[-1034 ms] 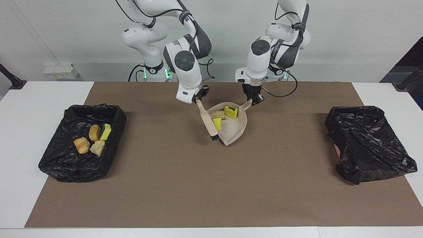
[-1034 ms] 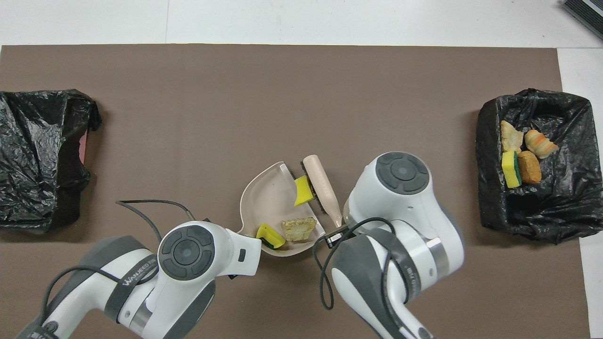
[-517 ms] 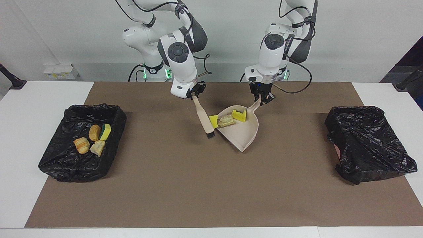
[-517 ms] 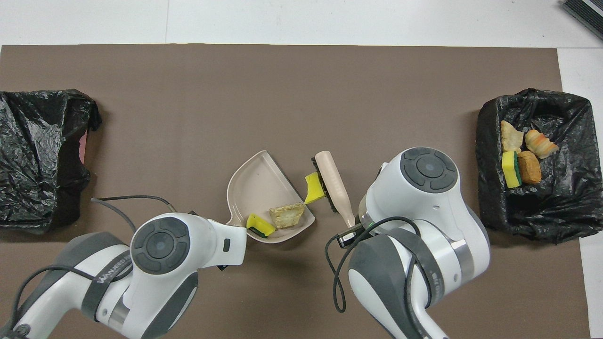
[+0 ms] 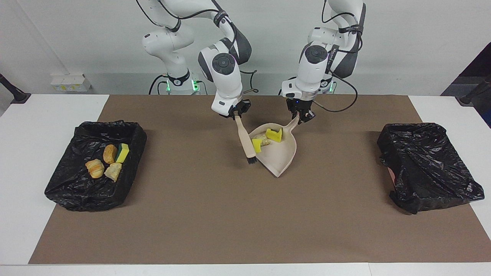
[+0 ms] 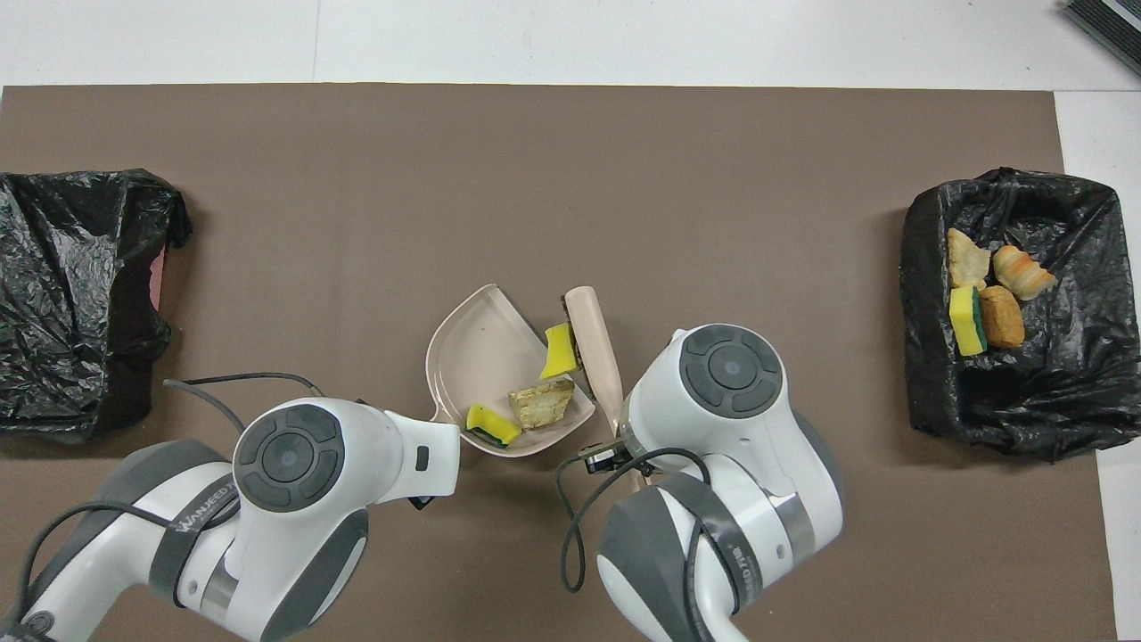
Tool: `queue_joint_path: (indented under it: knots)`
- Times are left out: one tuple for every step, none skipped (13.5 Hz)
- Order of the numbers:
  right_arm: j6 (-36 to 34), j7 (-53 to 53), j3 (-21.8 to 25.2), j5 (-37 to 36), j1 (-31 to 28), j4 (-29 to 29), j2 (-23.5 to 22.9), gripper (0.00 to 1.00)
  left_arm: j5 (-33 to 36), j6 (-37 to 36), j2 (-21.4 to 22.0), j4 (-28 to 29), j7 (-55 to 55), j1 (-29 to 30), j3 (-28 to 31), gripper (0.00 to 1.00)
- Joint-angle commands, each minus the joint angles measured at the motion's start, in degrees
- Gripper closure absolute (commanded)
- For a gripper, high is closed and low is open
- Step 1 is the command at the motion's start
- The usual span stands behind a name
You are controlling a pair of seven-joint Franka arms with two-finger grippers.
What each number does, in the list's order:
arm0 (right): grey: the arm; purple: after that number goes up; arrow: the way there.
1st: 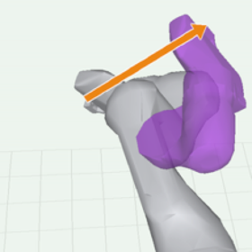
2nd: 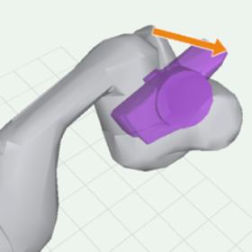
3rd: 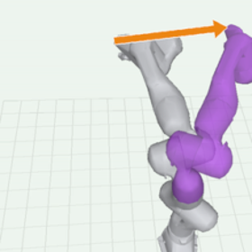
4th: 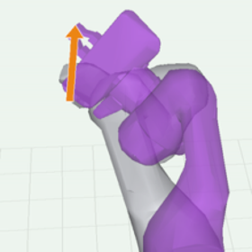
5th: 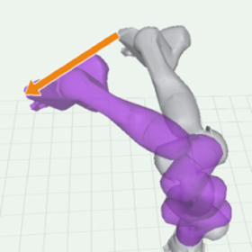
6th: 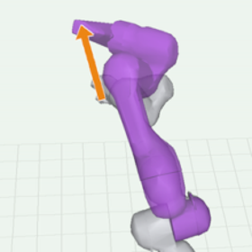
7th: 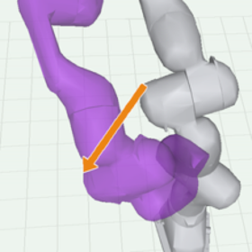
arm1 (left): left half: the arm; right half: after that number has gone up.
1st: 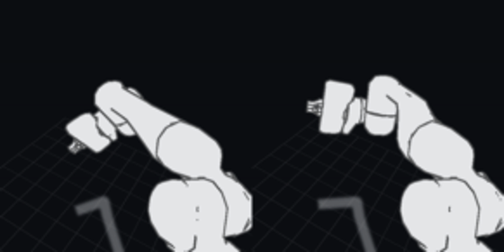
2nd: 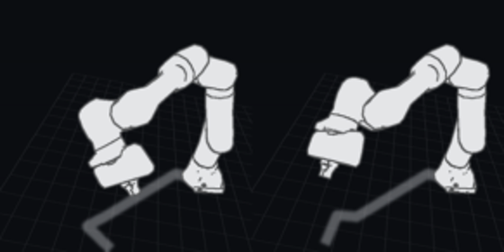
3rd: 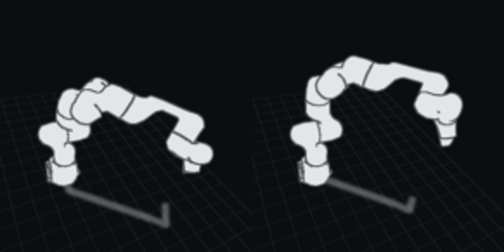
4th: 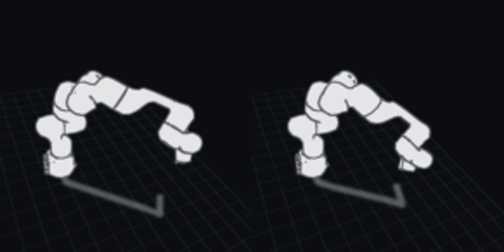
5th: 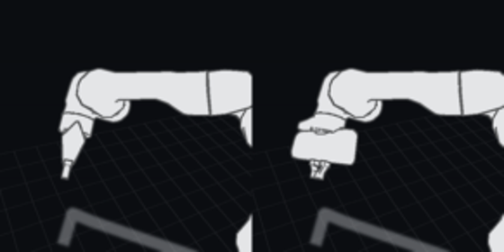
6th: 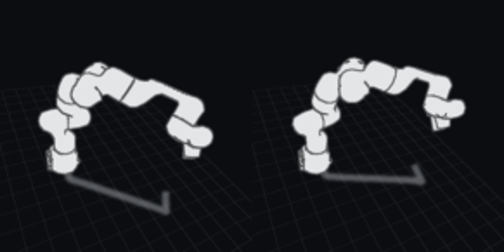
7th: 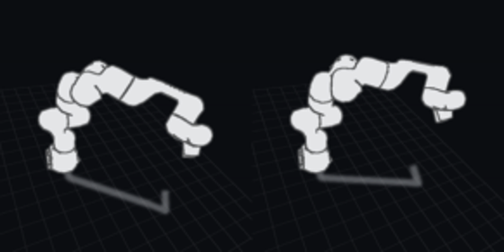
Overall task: Sweep and dump trash in bin
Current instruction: 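Brush the remaining pieces into the dustpan held by the left gripper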
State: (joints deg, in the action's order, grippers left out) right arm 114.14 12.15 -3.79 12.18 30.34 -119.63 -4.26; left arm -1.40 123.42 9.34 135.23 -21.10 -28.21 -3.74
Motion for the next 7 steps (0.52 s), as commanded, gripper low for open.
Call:
queue_joint_path:
  knots:
    - [2.14,0.95,-0.08,-1.45,1.73,-4.2,0.92,1.0,-0.71,1.3,-0.02,0.3,0.71,-0.79,0.13,1.0]
    - [2.84,1.03,-0.08,-5.29,2.43,-5.34,0.92,1.0,-0.71,1.3,-0.02,0.3,0.8,-0.88,0.13,1.0]
    - [3.37,1.04,-0.17,-8.72,2.79,-6.22,0.83,1.0,-0.71,1.3,-0.02,0.3,0.8,-0.88,0.13,1.0]
    - [3.63,0.77,-0.17,-10.41,2.79,-6.84,0.92,1.0,-0.71,1.3,-0.02,0.3,0.8,-0.88,0.13,1.0]
    - [3.72,0.34,-0.17,-11.47,2.88,-6.85,0.92,1.0,-0.71,1.3,-0.11,0.3,0.8,-0.88,0.13,1.0]
    - [3.73,0.07,-0.17,-13.3,2.88,-6.85,0.92,1.0,-0.71,1.21,-0.11,0.3,0.89,-0.88,0.13,1.0]
    - [3.73,-1.41,-0.17,-15.67,2.88,-6.85,0.92,1.0,-0.71,1.3,-0.11,0.3,0.89,-0.79,0.13,1.0]
